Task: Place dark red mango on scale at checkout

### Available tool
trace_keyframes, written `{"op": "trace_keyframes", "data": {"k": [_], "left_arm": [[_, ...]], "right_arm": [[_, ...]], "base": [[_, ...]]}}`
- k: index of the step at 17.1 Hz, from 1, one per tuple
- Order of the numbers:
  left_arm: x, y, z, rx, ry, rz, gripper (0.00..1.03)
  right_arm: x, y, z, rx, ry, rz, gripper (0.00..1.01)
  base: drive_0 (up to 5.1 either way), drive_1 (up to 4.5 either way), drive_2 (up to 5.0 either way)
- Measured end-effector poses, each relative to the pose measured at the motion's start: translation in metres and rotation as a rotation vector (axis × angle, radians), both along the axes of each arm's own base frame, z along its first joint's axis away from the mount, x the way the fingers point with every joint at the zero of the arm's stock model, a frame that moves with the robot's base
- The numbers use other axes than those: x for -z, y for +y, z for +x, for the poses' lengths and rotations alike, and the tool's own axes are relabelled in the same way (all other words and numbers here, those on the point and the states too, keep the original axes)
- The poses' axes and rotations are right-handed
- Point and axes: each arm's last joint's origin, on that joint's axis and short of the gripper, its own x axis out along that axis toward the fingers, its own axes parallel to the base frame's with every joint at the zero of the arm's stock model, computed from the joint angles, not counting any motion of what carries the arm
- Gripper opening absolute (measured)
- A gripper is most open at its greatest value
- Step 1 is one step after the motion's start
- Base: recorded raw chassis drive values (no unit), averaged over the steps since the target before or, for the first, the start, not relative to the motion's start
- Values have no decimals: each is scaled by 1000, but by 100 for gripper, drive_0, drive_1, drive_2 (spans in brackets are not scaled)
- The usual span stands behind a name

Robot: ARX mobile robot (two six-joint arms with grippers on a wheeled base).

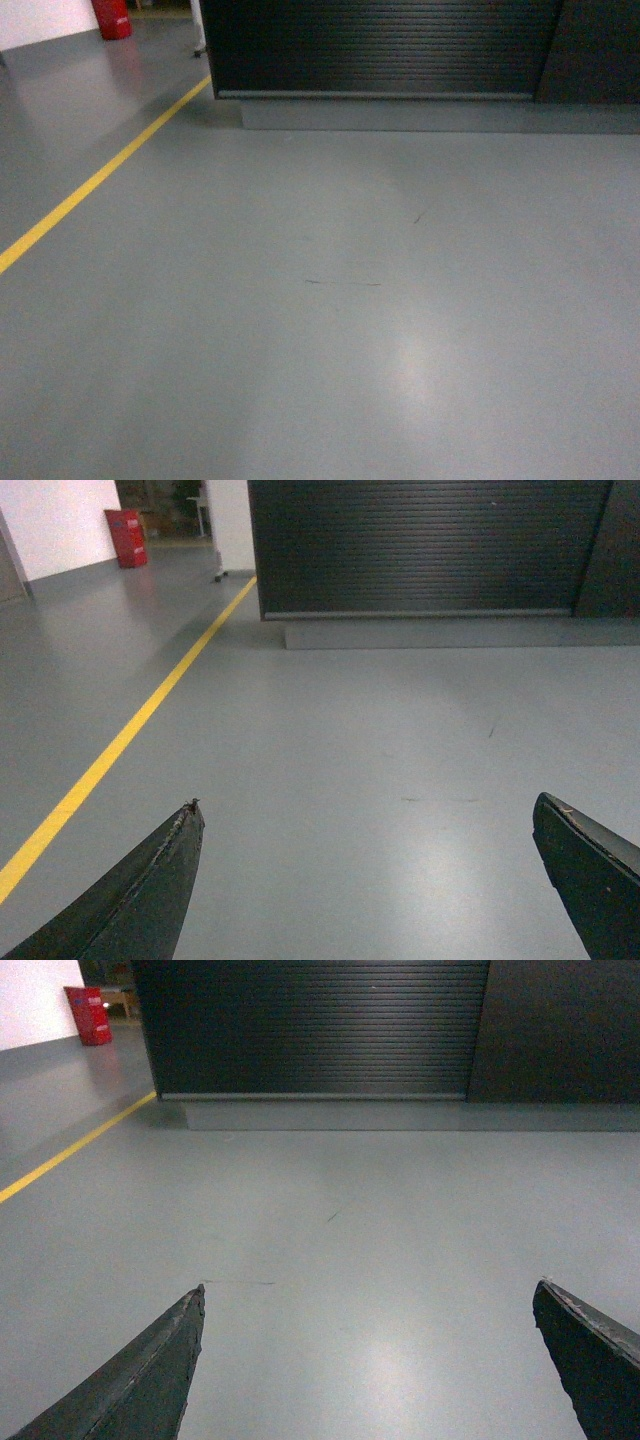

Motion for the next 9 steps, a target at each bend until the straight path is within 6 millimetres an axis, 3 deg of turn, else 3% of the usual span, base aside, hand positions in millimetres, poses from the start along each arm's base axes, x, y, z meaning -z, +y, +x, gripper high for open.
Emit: {"op": "trace_keyframes", "data": {"k": [9], "left_arm": [[0,0,0,0,0,0,98]], "right_arm": [[0,0,0,0,0,0,98]], "base": [[0,0,0]]}}
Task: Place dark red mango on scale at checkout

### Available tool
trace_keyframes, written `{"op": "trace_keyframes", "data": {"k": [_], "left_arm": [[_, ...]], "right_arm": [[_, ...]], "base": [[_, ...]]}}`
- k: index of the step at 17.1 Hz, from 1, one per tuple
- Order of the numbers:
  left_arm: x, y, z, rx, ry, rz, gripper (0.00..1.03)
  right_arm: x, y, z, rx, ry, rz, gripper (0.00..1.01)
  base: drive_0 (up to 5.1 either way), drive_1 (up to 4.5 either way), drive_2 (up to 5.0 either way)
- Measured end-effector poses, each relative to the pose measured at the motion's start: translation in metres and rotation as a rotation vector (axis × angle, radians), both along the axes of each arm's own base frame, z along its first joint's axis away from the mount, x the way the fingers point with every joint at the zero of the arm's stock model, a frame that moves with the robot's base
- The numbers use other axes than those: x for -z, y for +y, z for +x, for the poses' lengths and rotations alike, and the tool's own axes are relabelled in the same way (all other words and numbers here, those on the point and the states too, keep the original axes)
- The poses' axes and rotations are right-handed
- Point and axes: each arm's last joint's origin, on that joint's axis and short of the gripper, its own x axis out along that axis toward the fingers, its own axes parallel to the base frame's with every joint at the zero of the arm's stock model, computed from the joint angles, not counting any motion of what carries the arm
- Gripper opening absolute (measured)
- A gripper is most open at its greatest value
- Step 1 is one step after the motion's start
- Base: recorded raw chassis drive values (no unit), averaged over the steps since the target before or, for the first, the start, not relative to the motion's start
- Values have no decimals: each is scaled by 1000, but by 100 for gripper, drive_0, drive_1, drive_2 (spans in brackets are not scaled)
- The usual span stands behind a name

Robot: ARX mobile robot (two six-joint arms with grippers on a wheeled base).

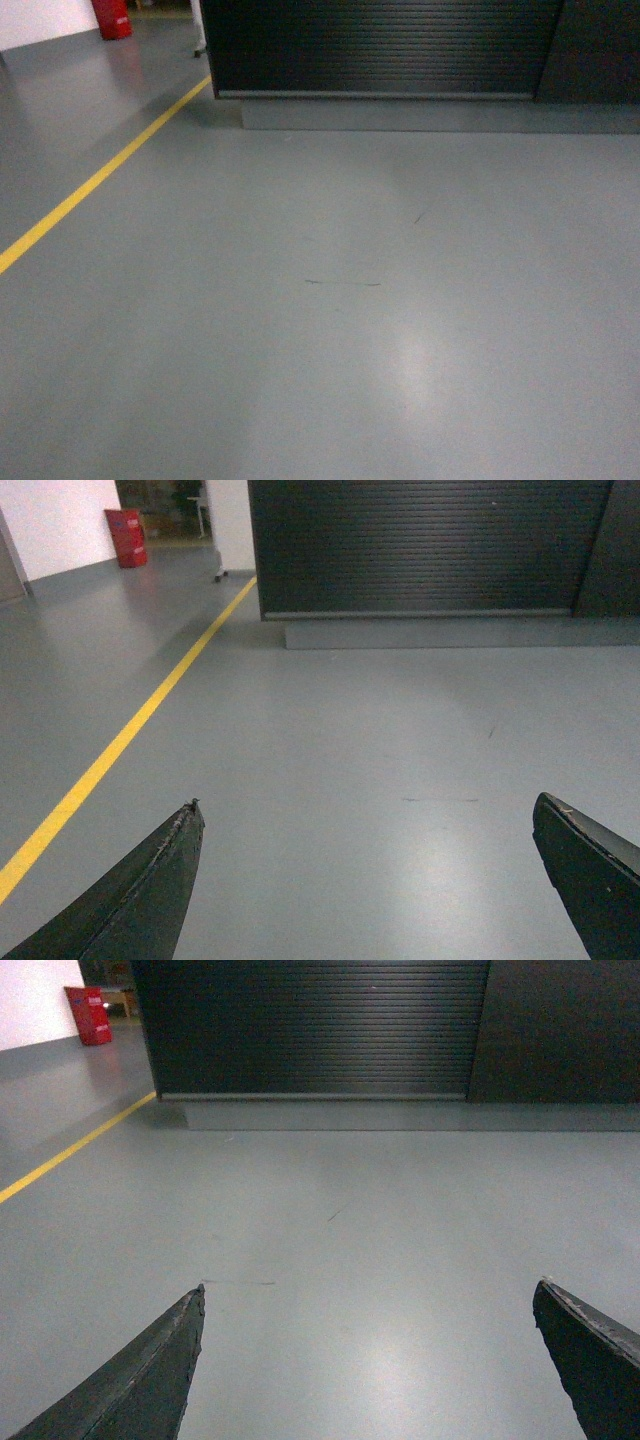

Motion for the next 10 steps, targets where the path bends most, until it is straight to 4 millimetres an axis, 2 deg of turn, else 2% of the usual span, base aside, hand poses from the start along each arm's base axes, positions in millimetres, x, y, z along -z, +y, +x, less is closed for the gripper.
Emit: {"op": "trace_keyframes", "data": {"k": [10], "left_arm": [[0,0,0,0,0,0,98]], "right_arm": [[0,0,0,0,0,0,98]], "base": [[0,0,0]]}}
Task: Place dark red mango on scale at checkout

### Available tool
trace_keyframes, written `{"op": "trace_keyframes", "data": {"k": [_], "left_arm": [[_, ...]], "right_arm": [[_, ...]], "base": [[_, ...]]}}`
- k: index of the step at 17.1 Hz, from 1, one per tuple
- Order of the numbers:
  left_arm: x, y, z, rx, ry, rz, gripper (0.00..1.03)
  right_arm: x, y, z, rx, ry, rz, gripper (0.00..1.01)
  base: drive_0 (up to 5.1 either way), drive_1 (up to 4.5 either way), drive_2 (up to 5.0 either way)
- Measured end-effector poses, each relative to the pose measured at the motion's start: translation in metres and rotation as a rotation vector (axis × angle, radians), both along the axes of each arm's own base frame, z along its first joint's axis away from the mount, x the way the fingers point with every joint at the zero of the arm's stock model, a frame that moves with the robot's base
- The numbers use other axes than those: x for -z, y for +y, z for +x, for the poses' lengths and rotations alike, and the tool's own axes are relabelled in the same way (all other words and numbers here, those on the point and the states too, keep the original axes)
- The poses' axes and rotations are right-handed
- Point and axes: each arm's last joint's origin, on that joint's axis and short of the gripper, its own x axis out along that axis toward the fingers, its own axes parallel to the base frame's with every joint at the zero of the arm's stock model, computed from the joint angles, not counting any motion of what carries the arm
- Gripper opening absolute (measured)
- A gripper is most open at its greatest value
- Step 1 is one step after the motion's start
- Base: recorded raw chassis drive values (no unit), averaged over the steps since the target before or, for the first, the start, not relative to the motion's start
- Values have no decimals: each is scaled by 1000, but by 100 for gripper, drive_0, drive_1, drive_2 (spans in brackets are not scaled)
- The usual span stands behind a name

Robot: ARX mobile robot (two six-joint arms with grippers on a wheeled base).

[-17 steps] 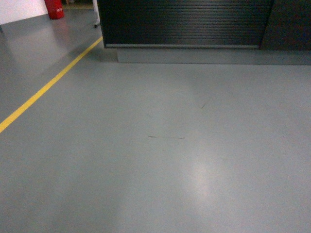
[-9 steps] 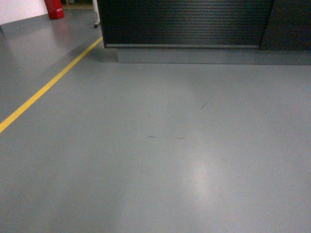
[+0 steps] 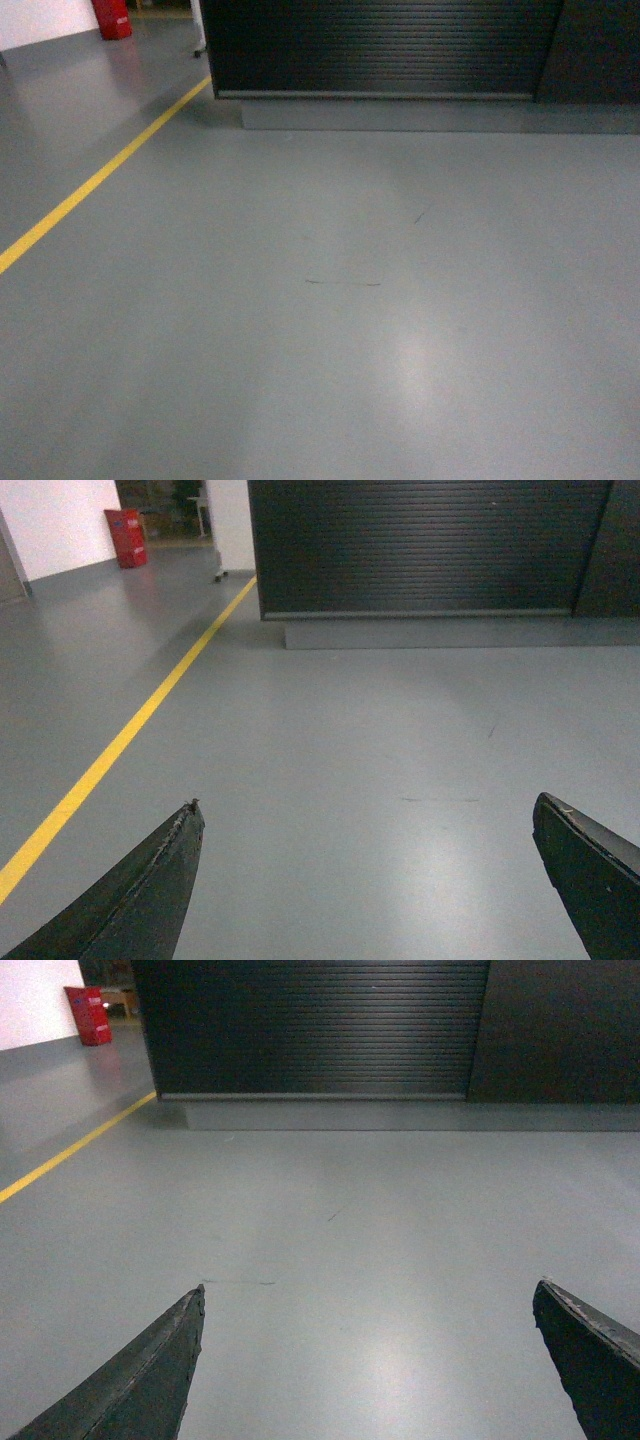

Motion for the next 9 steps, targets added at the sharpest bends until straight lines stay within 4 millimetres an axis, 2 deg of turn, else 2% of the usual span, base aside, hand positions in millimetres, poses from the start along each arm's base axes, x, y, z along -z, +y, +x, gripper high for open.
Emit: {"op": "trace_keyframes", "data": {"k": [6,9], "left_arm": [[0,0,0,0,-1,0,98],[0,0,0,0,0,0,98]], "right_arm": [[0,0,0,0,-1,0,98],[0,0,0,0,3,0,98]], "base": [[0,0,0],[-17,410,-445]]}}
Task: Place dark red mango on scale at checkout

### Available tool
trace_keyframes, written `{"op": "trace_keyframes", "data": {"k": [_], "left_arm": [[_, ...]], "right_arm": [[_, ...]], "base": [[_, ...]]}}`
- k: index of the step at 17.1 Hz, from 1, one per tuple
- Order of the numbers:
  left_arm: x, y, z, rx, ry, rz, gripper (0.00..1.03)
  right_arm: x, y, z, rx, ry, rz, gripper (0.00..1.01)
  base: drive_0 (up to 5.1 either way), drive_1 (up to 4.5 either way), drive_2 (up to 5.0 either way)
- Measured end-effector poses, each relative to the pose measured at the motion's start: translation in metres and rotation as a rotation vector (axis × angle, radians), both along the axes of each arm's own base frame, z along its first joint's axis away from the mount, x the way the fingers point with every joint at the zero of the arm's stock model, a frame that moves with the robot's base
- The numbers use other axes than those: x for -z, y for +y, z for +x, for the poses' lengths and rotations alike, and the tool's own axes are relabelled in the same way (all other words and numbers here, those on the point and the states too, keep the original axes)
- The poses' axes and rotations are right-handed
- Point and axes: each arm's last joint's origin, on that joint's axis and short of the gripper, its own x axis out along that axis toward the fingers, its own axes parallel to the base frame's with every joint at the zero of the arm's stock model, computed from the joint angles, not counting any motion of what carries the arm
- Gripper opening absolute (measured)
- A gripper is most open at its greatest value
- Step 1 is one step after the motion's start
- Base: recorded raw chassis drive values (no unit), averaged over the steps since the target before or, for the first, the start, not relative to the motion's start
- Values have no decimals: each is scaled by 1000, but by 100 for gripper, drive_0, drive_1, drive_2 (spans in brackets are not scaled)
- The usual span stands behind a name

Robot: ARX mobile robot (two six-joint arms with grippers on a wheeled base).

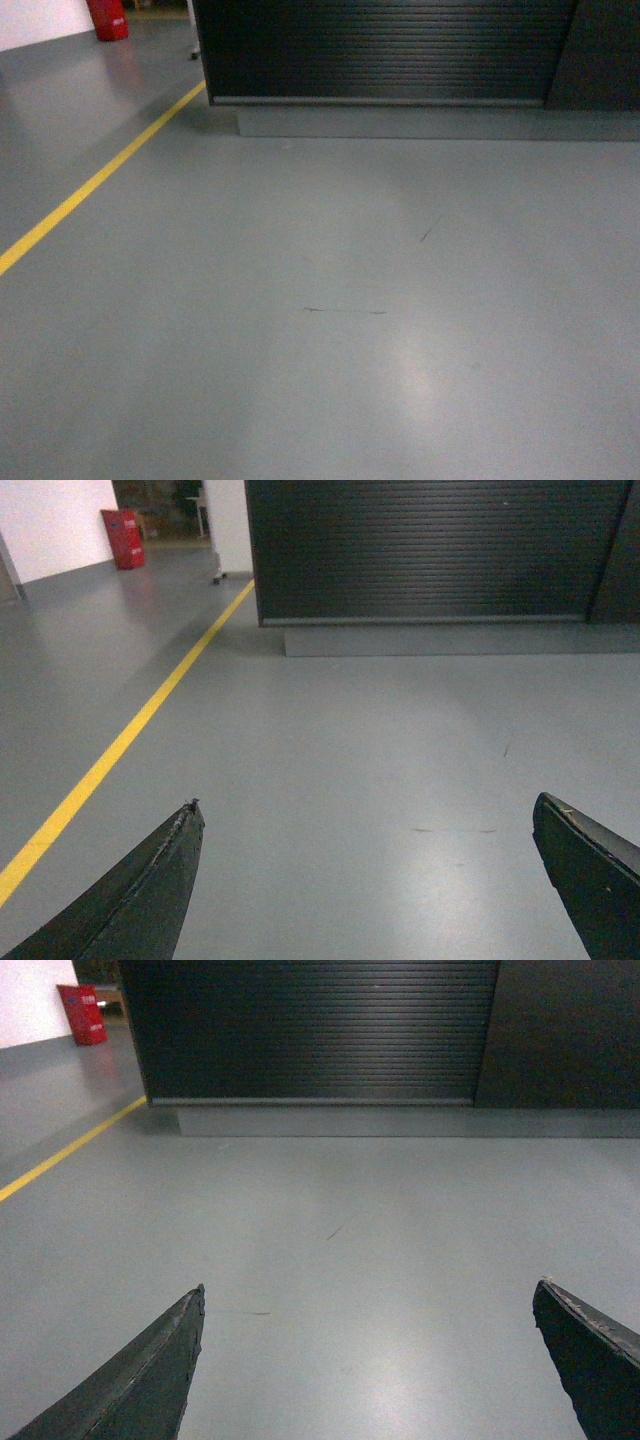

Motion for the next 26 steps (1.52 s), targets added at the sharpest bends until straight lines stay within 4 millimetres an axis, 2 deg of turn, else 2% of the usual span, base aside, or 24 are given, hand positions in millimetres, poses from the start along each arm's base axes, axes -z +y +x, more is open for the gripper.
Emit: {"op": "trace_keyframes", "data": {"k": [26], "left_arm": [[0,0,0,0,0,0,98]], "right_arm": [[0,0,0,0,-2,0,98]], "base": [[-9,420,-437]]}}
